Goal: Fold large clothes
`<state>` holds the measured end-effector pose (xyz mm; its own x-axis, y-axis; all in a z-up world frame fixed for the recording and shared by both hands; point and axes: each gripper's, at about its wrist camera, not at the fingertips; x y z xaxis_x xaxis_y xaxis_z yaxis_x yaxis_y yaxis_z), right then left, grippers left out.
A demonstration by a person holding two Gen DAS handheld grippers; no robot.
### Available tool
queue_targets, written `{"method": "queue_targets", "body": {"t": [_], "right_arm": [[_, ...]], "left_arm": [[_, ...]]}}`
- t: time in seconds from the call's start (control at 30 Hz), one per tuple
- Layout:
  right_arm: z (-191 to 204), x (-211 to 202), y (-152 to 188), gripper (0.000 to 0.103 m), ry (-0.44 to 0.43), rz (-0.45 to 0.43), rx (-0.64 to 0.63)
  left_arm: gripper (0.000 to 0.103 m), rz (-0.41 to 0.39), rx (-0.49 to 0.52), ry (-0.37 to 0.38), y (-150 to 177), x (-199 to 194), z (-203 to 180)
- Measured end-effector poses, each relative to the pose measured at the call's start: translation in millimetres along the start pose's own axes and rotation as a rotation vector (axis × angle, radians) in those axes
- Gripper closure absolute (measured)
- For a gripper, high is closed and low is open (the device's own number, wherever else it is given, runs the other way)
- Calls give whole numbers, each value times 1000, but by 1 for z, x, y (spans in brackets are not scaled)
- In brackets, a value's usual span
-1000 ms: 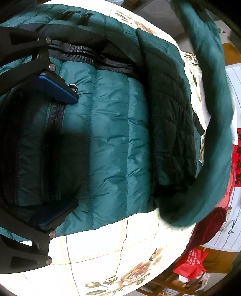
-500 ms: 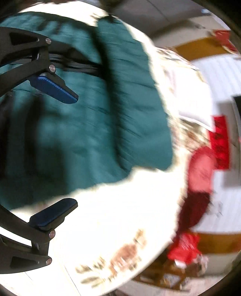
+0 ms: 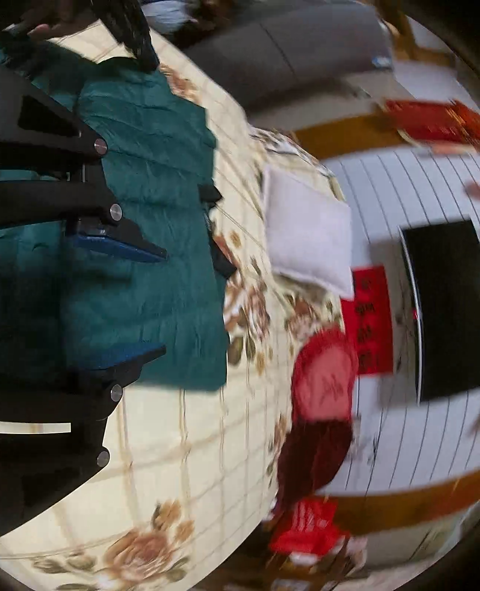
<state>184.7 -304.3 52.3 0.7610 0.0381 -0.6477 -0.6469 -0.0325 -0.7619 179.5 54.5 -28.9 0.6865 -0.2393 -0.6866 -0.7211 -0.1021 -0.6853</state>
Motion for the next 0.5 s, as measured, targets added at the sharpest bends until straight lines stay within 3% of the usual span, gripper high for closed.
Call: {"method": "queue_targets", "body": {"t": [0.03, 0.13, 0.23, 0.5], "right_arm": [[0, 9, 5, 60, 4, 30, 1], [0, 52, 24, 60, -52, 208, 0], [-1, 64, 35, 60, -64, 218, -6], [-1, 52, 25, 60, -33, 196, 4]], "left_arm": [[90, 44, -18, -6, 2, 12, 7], [90, 69, -16, -15, 7, 23, 7], [90, 66, 31, -53, 12, 24, -2], [90, 64, 5, -20, 11, 22, 5]]}}
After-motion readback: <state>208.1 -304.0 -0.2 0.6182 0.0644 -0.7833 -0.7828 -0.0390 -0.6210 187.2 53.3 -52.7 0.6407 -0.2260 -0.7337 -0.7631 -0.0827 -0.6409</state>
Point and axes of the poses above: each gripper's, at about its wrist camera, not at the fingertips, and x roughly the way its jaws point, z to its left, y to its underside, and after that the axes turned 9 degrees about y, right-handed
